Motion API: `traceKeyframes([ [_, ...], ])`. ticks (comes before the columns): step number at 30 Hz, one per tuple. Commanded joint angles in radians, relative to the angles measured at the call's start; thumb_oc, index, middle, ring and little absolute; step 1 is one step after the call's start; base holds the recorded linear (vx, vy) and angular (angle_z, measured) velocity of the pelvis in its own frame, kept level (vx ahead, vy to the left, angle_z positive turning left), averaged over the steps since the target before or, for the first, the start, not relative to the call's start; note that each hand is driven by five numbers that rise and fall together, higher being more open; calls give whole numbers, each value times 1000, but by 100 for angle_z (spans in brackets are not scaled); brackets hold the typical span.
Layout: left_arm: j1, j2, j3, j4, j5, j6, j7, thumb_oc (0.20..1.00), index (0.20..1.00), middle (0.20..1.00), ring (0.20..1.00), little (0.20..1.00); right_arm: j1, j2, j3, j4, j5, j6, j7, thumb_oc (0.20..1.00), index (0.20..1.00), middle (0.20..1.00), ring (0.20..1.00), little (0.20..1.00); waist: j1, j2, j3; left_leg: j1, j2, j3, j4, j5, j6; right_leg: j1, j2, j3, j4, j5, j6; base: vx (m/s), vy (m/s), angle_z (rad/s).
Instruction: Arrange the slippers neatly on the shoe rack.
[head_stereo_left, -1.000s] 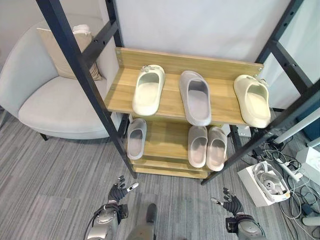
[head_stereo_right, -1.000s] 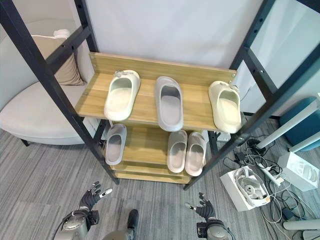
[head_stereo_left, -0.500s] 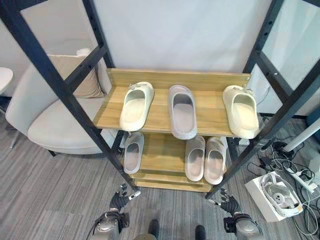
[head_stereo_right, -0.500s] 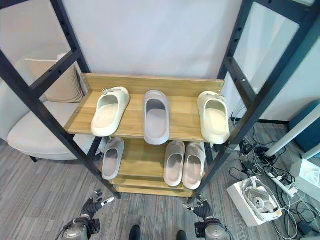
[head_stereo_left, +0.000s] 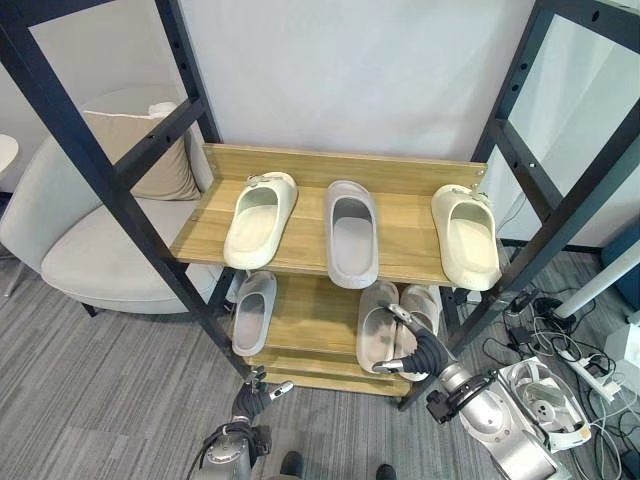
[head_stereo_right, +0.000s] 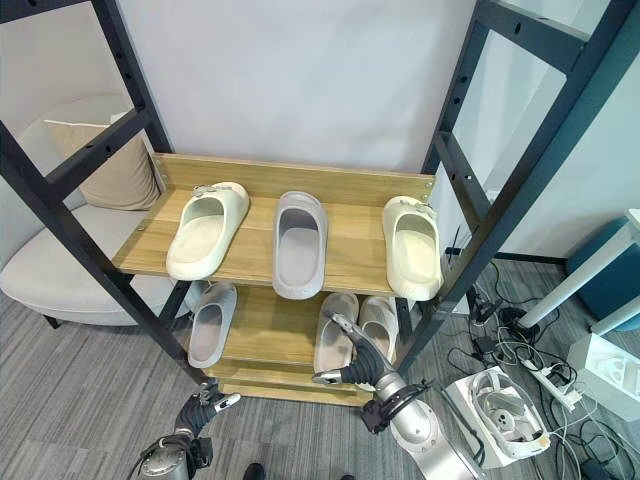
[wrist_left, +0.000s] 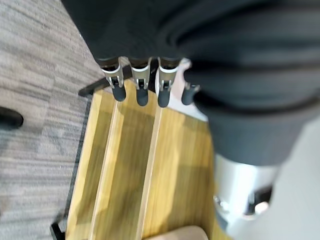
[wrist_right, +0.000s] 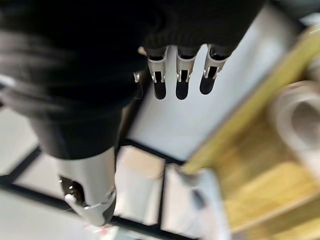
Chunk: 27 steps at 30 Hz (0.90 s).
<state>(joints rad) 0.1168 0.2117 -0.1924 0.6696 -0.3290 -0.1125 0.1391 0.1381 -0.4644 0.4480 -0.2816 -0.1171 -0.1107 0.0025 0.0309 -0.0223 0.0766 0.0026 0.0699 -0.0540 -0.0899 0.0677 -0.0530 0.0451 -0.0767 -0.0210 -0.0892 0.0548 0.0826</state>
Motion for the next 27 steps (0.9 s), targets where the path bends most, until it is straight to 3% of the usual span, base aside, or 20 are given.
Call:
traceKeyframes([
  [1, -52, 52, 20, -16, 37, -60, 14, 1000, 1000, 1000, 1000, 1000, -58, -24, -38, -110, 30, -102, -12, 1000, 1000, 1000, 1000, 1000, 10, -47, 27, 75, -26, 10, 3, -103, 41, 16, -50, 7, 5, -29, 43, -50, 50, -7],
  [6, -31, 47, 16, -11, 39, -72, 23, 1000, 1000, 1000, 1000, 1000, -176, -67, -169, -280, -90, -138, -147, 1000, 1000, 1000, 1000, 1000, 4, -42, 8, 80, -27, 16, 3, -108, 44, 16, -51, 18, 6, -26, 46, 10, 28, -6],
  [8, -24, 45, -4, -19, 39, -75, 27, 1000, 1000, 1000, 1000, 1000, -289, -54, -232, -293, -204, -121, -256, 1000, 1000, 1000, 1000, 1000, 10, -39, -3, 80, -28, 13, 3, -110, 47, 17, -51, 21, 6, -26, 46, 20, 38, 0],
  [13, -33, 41, -32, -20, 39, -74, 29, 1000, 1000, 1000, 1000, 1000, -476, -32, -221, -194, -375, -53, -363, 1000, 1000, 1000, 1000, 1000, 38, -42, -10, 78, -29, 7, 3, -111, 51, 19, -50, 15, 7, -28, 43, 7, 9, 2],
  [16, -38, 42, -40, -17, 37, -75, 28, 1000, 1000, 1000, 1000, 1000, -566, -36, -194, -120, -423, -19, -382, 1000, 1000, 1000, 1000, 1000, 54, -47, -10, 75, -30, 1, 3, -111, 52, 20, -50, 10, 7, -29, 41, 5, 21, 5],
  [20, -26, 53, -54, -15, 26, -74, 7, 1000, 1000, 1000, 1000, 1000, -721, -62, -145, 130, -500, 64, -412, 1000, 1000, 1000, 1000, 1000, 114, -70, -2, 67, -35, -27, 3, -112, 54, 26, -55, -18, 5, -31, 41, 11, 34, 15],
  [27, 7, 58, -19, 4, 35, -67, -11, 1000, 1000, 1000, 1000, 1000, -651, -74, -194, 191, -511, 86, -413, 1000, 1000, 1000, 1000, 1000, 139, -77, 9, 58, -43, -51, 3, -113, 57, 32, -62, -39, 3, -37, 44, 11, 29, 17],
])
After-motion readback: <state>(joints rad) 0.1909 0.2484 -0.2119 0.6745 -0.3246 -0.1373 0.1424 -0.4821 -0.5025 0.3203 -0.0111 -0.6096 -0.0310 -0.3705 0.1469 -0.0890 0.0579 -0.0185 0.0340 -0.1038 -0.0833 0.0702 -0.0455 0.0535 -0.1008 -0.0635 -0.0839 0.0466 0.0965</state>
